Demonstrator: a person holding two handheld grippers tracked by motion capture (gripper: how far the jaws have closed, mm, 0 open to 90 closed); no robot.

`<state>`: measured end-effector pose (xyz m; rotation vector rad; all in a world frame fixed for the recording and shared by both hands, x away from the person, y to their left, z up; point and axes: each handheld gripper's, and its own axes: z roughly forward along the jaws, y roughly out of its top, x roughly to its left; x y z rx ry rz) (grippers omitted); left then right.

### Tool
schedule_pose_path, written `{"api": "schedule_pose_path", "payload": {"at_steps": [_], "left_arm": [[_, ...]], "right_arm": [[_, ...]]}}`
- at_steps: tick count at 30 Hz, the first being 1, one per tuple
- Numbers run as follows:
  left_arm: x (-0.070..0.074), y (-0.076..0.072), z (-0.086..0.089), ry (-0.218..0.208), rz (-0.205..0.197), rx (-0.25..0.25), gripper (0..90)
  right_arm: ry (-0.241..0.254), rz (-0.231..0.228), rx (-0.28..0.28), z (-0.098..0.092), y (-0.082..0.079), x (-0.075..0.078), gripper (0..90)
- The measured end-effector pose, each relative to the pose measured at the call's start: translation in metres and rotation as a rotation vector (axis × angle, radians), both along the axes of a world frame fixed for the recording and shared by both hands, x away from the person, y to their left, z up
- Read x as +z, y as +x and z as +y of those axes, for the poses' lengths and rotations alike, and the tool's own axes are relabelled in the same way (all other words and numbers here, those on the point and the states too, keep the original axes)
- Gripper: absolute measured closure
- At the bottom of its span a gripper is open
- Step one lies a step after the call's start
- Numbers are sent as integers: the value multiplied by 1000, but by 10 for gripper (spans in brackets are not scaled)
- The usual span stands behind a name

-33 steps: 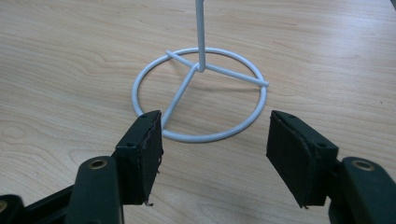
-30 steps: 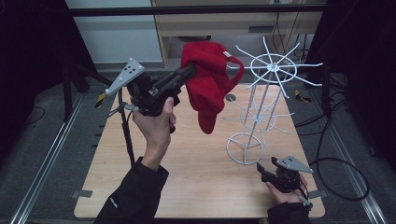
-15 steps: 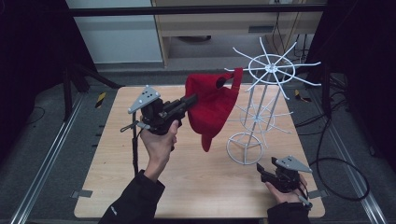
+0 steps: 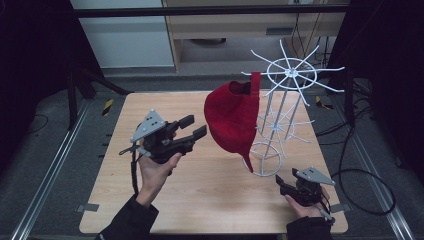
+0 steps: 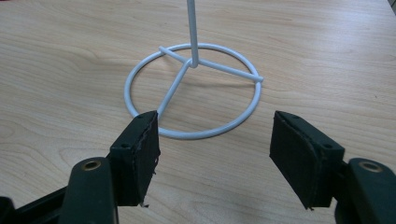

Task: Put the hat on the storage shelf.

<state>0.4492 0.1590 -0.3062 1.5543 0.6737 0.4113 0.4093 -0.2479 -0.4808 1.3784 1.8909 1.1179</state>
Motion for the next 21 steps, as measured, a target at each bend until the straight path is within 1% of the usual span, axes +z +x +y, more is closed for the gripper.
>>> {"api": "schedule_pose_path", "payload": {"at_steps": [3,4,5,6,7,10,12,14,16,17,18,21], "left_arm": [[-9,-6,17,8,12,34,386],[-13,-7,23,15,17,45,375],[-19,-9,28,24,24,57,366],[-26,-11,35,42,30,73,357],[-31,-12,39,48,37,83,356],[-53,-13,56,58,79,121,340],[-65,-13,64,81,99,140,331],[-80,-12,72,111,125,168,317],[-98,-10,81,138,162,200,306],[-103,-10,84,149,175,208,300],[-114,-9,90,173,197,223,294],[-131,-9,98,205,229,250,269]], "right_arm": [[0,0,-4,-1,0,0,329],[-10,-7,-5,-1,0,-1,327],[0,0,-8,-1,0,0,325],[0,-2,-9,-1,0,-1,323],[0,-3,-10,-2,0,-1,319],[0,-1,-16,-2,0,-1,306],[-2,-4,-20,-3,0,-2,295],[3,-1,-22,-3,0,-2,283],[8,2,-27,-4,1,-3,268],[15,8,-30,-5,1,-4,261],[12,9,-31,-5,1,-4,256],[16,14,-33,-7,2,-5,242]]}}
